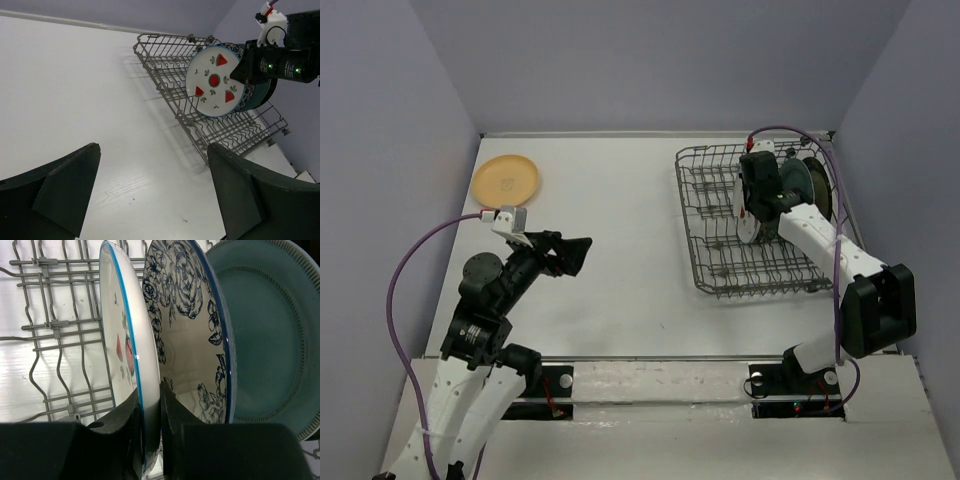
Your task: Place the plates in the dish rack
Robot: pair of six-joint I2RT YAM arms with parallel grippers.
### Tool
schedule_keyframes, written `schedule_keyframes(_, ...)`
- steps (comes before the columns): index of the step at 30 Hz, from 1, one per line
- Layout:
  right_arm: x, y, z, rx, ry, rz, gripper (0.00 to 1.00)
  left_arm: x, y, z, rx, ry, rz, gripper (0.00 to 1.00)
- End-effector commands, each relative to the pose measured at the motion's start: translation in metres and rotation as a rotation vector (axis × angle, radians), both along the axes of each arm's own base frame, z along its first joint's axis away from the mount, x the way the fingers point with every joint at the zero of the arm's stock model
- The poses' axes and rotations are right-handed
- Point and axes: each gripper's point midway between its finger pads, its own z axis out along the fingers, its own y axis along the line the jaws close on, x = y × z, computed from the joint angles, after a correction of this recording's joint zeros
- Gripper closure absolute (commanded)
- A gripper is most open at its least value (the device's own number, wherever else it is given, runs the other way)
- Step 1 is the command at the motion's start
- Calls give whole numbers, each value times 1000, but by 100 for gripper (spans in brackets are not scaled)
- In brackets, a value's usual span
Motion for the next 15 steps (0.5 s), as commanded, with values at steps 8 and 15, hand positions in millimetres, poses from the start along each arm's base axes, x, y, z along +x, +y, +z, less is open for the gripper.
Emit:
schedule_keyframes(8, 13, -1, 7, 121, -123, -81, 60, 14, -2, -15, 39, 55, 16, 1)
schedule_keyframes(15, 7, -1, 45, 161, -195, -68, 26, 29, -11, -27, 15, 132, 13, 1)
